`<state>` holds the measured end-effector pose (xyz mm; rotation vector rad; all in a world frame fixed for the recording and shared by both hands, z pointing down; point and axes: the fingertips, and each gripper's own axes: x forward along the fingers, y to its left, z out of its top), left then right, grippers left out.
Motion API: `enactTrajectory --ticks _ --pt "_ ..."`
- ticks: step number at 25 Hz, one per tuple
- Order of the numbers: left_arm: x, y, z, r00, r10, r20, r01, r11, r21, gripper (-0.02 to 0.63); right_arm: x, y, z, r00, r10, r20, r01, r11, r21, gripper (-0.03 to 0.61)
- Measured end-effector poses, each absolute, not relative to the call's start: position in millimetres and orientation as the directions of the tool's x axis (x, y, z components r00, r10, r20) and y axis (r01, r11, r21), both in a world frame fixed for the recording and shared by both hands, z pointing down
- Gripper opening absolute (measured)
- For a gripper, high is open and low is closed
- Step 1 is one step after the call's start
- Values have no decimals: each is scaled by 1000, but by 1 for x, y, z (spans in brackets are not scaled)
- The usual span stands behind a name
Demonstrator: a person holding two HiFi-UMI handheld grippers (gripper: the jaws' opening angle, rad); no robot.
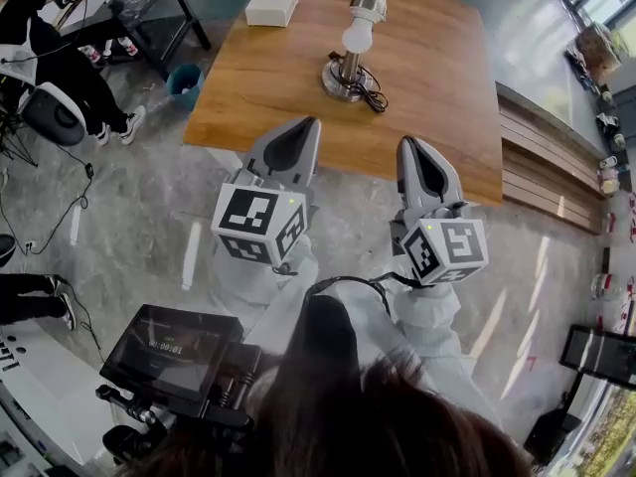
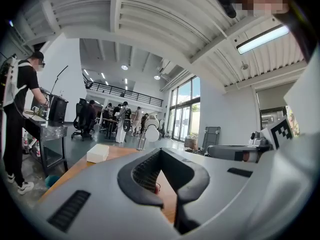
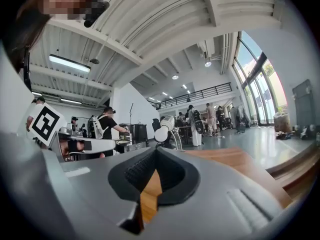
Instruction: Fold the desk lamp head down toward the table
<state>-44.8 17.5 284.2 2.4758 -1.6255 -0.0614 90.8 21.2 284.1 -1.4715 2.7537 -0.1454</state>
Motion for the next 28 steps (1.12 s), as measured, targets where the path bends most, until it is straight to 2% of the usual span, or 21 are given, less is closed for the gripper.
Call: enactTrajectory --ticks 4,10,16,20,24,26,28 --pt "-60 -43 292 448 -889 92 -885 -428 181 0 80 -36 291 -504 -862 50 -861 496 -109 1" --pt "-64 -111 318 498 -855 144 -857 -459 233 0 76 -99 322 -484 -863 145 -874 466 -140 2" --pt "-54 -175 348 545 -815 197 -827 -483 289 0 79 -164 343 -555 -816 162 -830 530 -175 2" --pt "-33 -207 375 588 -775 233 -799 -510 318 0 80 -198 352 -675 -714 185 -732 618 -287 2" --pt "-20 -230 395 615 -738 276 -782 -530 327 0 73 -224 344 -798 -582 158 -572 647 -505 2" --pt "-19 -240 402 636 -716 286 -768 -554 321 0 66 -235 338 -854 -508 111 -453 622 -639 3" --pt "-20 -248 409 662 -688 297 -749 -590 300 0 64 -244 340 -896 -438 67 -320 535 -782 4"
